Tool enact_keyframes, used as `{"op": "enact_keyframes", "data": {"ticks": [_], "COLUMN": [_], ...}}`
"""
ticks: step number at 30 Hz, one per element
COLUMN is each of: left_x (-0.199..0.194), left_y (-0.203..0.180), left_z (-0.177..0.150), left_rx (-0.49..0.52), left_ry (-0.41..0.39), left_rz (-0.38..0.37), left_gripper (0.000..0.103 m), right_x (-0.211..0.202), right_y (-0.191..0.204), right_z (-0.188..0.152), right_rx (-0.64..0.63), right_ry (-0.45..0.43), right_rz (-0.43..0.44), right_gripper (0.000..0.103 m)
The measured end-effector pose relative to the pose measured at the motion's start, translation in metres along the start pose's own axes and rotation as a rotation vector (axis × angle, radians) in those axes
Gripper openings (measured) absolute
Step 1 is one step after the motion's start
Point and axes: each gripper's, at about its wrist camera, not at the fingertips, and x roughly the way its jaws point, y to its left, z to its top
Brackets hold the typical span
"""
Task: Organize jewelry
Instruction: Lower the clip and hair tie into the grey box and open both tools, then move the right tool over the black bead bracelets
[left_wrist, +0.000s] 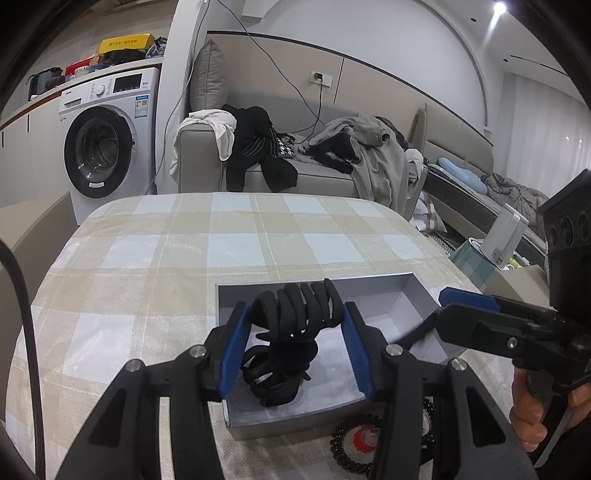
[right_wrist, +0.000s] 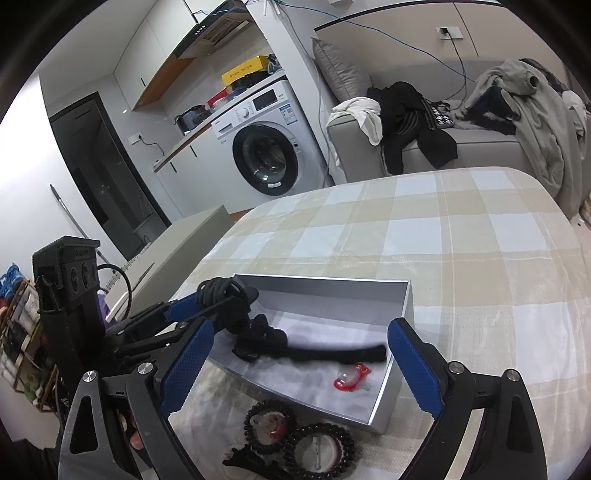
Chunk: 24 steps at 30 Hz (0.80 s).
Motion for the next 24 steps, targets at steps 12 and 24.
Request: {"op": "enact_keyframes", "data": {"ticks": [12, 24], "left_x": [-0.025, -0.049], "left_y": [-0.015, -0.002], "left_z": [-0.006, -0.033], "left_rx": [0.079, 0.004], "left_ry": [-0.033, -0.008], "left_rz": [0.032, 0.054], "left_gripper": [0.093, 0.102], "right_x": [-0.018, -0.031], "right_y": [-0.004, -0.007], "right_z": [-0.01, -0.046], "right_rx": [-0.004, -0.071], "right_ry": [-0.011, 0.105], "right_rz": [-0.065, -0.187], "right_gripper": [0.103, 0.103]}}
